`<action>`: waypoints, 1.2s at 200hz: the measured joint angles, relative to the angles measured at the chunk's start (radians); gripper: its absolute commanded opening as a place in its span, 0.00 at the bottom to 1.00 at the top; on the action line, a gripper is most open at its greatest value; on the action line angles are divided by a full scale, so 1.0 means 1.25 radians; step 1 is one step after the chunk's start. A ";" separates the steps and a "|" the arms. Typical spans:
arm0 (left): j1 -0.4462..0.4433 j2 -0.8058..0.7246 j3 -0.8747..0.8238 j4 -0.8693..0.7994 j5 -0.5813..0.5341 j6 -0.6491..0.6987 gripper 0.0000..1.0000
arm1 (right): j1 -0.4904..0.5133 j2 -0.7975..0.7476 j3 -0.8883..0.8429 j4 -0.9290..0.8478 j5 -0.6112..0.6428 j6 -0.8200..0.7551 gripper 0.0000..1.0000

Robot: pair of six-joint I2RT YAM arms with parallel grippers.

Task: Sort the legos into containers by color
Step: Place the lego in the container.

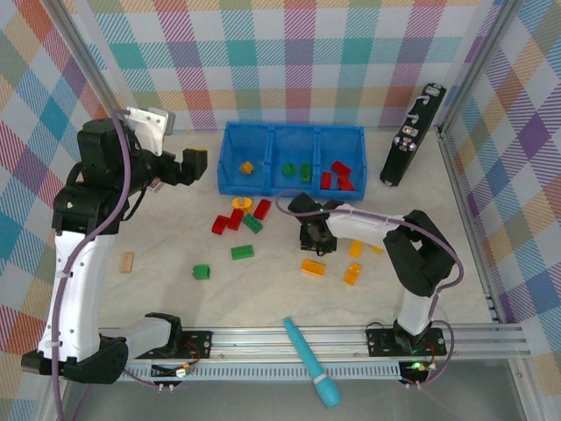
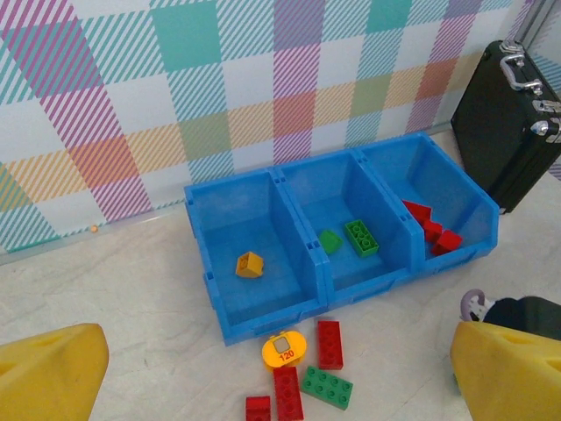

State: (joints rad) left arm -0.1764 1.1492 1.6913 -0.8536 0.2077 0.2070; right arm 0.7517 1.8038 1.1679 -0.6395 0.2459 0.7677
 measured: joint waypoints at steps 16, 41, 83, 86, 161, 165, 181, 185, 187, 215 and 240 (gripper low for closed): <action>0.000 0.002 0.000 0.000 -0.001 0.000 1.00 | -0.011 0.010 0.077 -0.036 0.033 -0.085 0.31; 0.000 0.004 0.000 0.000 -0.007 0.000 1.00 | -0.033 0.016 0.227 -0.037 0.090 -0.257 0.31; 0.000 0.018 0.000 -0.001 -0.009 0.003 1.00 | -0.079 0.097 0.414 0.069 0.121 -0.489 0.31; 0.000 0.020 0.000 -0.001 -0.009 0.004 1.00 | -0.082 0.106 0.422 0.078 0.123 -0.500 0.31; 0.000 0.044 0.009 -0.006 -0.015 0.015 1.00 | -0.132 0.394 0.645 0.143 0.121 -0.645 0.45; 0.000 0.044 0.010 -0.006 -0.015 0.015 1.00 | -0.133 0.400 0.653 0.142 0.120 -0.649 0.47; 0.000 0.044 0.012 -0.006 -0.015 0.015 1.00 | -0.136 0.406 0.665 0.142 0.115 -0.654 0.52; 0.000 0.044 0.013 -0.006 -0.014 0.015 1.00 | -0.135 0.406 0.666 0.141 0.115 -0.658 0.53; 0.000 0.044 0.013 -0.006 -0.014 0.015 1.00 | -0.135 0.406 0.667 0.140 0.115 -0.657 0.53; 0.000 0.044 0.017 -0.006 -0.013 0.015 1.00 | -0.135 0.404 0.672 0.137 0.110 -0.663 0.63; 0.000 0.044 0.018 -0.006 -0.011 0.015 1.00 | -0.135 0.387 0.670 0.120 0.096 -0.663 0.69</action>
State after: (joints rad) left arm -0.1764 1.2037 1.7138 -0.8612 0.1936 0.2253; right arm 0.5827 2.2871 2.0056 -0.4896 0.3656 -0.0616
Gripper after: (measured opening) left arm 0.997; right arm 0.666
